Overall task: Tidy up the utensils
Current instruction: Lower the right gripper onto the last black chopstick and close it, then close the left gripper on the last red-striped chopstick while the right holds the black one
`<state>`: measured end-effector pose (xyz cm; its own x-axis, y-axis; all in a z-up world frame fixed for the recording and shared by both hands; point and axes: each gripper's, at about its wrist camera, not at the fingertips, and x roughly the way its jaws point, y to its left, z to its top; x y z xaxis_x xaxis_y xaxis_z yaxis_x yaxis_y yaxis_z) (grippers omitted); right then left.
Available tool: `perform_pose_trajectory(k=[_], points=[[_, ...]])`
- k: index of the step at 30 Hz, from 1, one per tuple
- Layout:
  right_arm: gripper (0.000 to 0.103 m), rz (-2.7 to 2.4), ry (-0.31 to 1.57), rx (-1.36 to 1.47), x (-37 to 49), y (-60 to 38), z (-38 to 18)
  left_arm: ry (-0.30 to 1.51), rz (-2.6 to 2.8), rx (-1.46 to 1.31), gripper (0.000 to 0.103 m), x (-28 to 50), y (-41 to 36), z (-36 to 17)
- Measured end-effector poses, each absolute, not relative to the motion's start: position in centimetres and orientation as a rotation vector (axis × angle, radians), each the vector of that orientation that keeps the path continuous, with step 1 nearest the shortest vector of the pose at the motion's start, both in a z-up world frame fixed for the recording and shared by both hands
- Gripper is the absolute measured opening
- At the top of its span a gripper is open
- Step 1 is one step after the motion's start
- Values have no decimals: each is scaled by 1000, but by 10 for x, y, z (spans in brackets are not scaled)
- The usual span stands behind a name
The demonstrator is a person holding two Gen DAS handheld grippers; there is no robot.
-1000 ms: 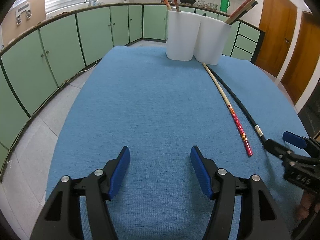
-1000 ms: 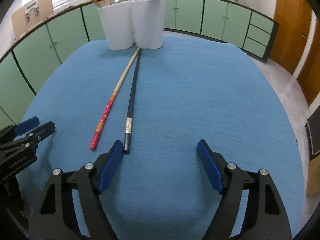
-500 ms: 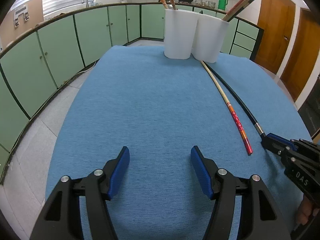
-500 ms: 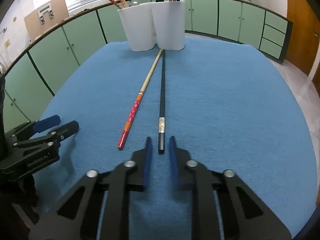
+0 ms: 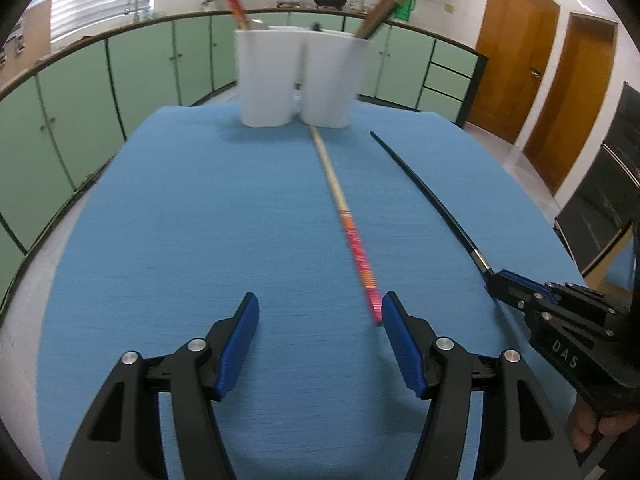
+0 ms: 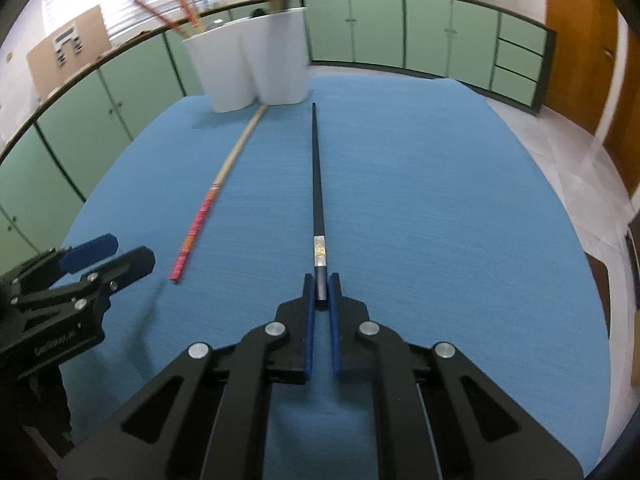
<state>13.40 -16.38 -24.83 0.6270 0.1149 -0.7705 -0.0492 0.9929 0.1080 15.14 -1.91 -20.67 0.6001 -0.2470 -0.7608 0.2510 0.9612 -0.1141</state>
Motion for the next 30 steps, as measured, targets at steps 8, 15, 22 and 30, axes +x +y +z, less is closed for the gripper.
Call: perform_pose_trajectory(k=[8, 15, 22, 30], points=[[6, 86, 880, 112, 137, -185, -248, 896, -263, 20, 48, 157, -43, -213], [6, 98, 878, 133, 137, -188, -250, 888, -220, 46, 34, 152, -55, -214], [6, 100, 876, 134, 137, -187, -250, 880, -203, 83, 6, 151, -63, -214], [6, 91, 867, 112, 135, -185, -246, 861, -201, 53, 5, 149, -55, -207]])
